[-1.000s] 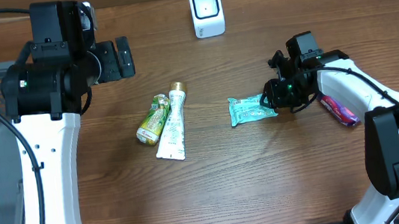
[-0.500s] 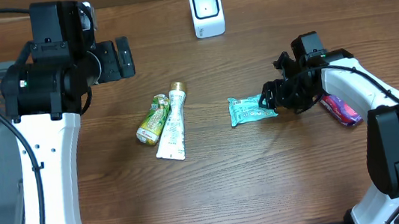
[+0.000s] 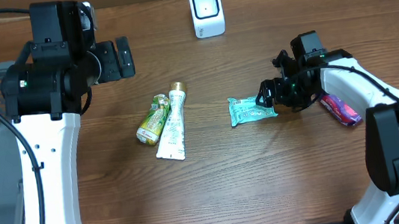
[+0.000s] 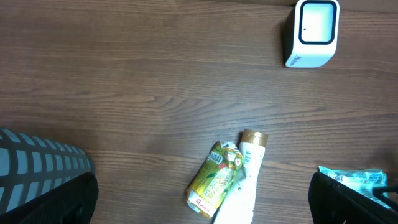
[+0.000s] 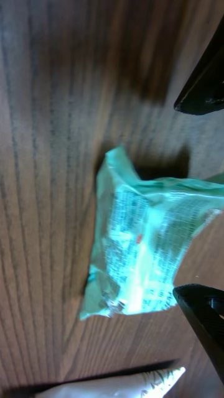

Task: Scan the item barcode
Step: 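Lower the teal pack onto the table and adjust the grip, then lift the teal pack toward the scanner with the right gripper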

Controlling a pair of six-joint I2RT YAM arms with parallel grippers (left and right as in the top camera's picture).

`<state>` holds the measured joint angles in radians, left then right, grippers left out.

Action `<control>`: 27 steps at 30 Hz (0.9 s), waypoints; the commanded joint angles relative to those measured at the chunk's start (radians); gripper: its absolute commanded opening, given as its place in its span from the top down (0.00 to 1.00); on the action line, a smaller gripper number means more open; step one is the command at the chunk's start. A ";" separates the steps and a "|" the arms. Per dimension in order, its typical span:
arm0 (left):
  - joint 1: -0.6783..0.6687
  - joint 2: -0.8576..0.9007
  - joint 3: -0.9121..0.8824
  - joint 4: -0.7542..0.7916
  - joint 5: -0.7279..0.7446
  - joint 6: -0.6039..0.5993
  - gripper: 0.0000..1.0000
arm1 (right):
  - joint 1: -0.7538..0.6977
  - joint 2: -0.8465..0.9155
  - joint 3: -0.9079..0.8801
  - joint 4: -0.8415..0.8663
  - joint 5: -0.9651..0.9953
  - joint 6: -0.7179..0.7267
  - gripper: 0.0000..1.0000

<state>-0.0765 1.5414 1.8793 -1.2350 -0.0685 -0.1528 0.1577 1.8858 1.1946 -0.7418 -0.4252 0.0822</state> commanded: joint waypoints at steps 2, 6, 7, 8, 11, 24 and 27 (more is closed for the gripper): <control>0.004 0.008 0.013 0.000 -0.010 0.019 0.01 | -0.001 0.069 -0.004 0.023 -0.077 -0.004 0.13; 0.004 0.008 0.013 0.000 -0.010 0.019 0.00 | -0.001 0.119 -0.004 0.027 -0.193 -0.004 0.21; 0.004 0.008 0.013 0.000 -0.010 0.019 0.00 | -0.001 0.146 -0.005 0.038 -0.233 -0.009 0.28; 0.004 0.008 0.013 0.000 -0.010 0.019 0.00 | -0.001 0.163 -0.005 0.044 -0.248 -0.011 0.33; 0.004 0.008 0.013 0.000 -0.010 0.019 0.00 | -0.001 0.217 -0.005 0.061 -0.282 -0.010 0.41; 0.004 0.008 0.013 0.000 -0.010 0.019 0.01 | -0.024 0.237 0.011 0.080 -0.312 -0.003 0.90; 0.004 0.008 0.013 0.000 -0.010 0.019 0.00 | -0.024 0.225 0.053 0.037 -0.337 -0.004 0.91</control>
<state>-0.0765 1.5414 1.8793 -1.2350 -0.0681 -0.1528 0.1314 2.0880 1.2163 -0.6739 -0.8078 0.0837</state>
